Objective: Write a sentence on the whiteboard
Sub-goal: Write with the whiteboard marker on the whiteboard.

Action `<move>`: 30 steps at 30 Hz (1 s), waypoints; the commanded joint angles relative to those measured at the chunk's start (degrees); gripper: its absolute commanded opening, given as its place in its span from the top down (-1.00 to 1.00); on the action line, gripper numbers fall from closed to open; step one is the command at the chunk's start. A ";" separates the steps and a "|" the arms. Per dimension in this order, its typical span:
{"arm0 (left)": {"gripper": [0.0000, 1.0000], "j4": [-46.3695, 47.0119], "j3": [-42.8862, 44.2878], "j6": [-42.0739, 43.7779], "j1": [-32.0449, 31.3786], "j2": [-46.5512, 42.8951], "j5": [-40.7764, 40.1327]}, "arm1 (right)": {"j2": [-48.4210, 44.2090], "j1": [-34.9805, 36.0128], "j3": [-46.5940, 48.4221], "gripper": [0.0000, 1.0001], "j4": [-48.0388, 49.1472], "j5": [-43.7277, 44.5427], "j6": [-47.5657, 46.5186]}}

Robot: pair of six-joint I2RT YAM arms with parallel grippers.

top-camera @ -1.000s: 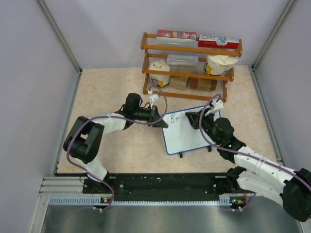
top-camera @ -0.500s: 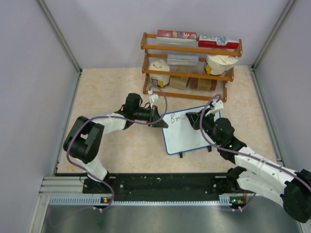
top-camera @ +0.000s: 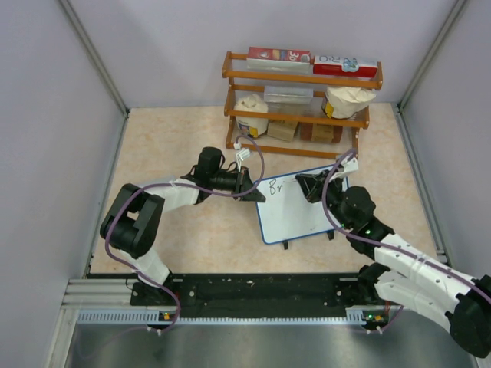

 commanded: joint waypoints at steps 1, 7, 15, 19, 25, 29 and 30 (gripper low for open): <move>1.00 -3.55 -0.50 6.71 -0.52 1.23 -5.87 | 1.25 -0.47 3.66 1.00 0.68 1.79 -0.73; 1.00 -3.55 -0.50 6.79 -0.61 1.23 -5.87 | 3.01 -0.47 3.57 1.00 0.42 1.79 -0.73; 1.00 -3.64 -0.41 6.79 -0.52 1.23 -5.87 | 2.49 -0.56 2.34 1.00 0.07 1.88 -0.64; 1.00 -3.64 -0.50 6.79 -0.61 1.23 -5.96 | 2.49 -0.47 1.72 1.00 -0.28 2.14 -0.55; 1.00 -3.64 -0.41 6.88 -0.52 1.23 -5.96 | 2.31 -0.47 1.11 1.00 -1.16 1.97 -0.64; 1.00 -3.64 -0.41 6.88 -0.61 1.23 -5.87 | 2.31 -0.65 0.76 1.00 -1.51 1.88 -0.64; 1.00 -3.73 -0.41 6.88 -0.52 1.31 -5.96 | 2.22 -0.65 0.67 1.00 -1.60 1.70 -0.73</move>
